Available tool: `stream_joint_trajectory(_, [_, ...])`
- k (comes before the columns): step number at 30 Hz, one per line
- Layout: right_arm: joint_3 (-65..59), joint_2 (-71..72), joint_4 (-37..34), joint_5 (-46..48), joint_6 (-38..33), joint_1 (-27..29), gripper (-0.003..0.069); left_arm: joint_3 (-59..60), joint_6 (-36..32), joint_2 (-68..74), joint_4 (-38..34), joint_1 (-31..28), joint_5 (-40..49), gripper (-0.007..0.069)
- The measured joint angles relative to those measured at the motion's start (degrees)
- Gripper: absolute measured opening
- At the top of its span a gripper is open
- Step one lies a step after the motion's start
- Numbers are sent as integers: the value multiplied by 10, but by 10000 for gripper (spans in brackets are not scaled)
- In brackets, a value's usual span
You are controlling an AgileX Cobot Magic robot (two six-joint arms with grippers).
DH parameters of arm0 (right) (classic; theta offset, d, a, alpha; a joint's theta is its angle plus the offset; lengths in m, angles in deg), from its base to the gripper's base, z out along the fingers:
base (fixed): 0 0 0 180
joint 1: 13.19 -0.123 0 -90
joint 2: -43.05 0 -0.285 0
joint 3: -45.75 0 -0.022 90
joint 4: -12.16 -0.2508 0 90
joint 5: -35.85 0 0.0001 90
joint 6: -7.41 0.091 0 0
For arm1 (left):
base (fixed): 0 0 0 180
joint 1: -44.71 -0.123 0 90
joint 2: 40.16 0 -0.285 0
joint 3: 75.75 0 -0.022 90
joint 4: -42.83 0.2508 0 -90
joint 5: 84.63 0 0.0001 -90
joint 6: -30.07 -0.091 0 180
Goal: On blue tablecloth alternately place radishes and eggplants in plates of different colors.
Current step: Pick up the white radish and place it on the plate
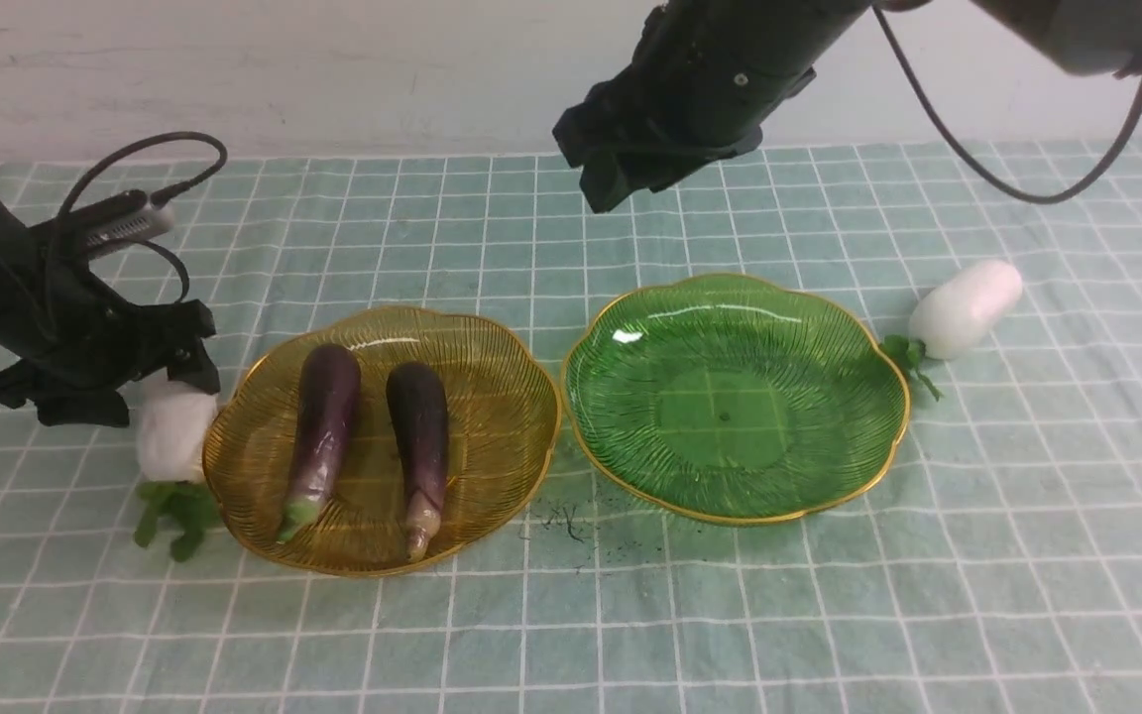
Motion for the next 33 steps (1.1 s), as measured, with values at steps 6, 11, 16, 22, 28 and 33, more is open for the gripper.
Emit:
stream_joint_trajectory(6, [0,11,73,0,16,2,323,-4,0,0,12,0,20,468])
stream_joint_trajectory(11, [-1,48,135,1,50,45,270,-18,12,-54,77,0,43,468])
stream_joint_trajectory(16, [-9,77,143,1,91,145,208,-83,12,-121,25,29,80,468])
stream_joint_trajectory(22, [-49,78,80,2,102,260,206,-156,-42,-137,-90,176,82,468])
stream_joint_trajectory(28, [-87,38,-6,2,103,350,319,-184,-55,-67,-126,335,16,468])
stream_joint_trajectory(33, [-91,-42,-87,-3,103,382,527,-187,-57,30,-126,388,-35,468])
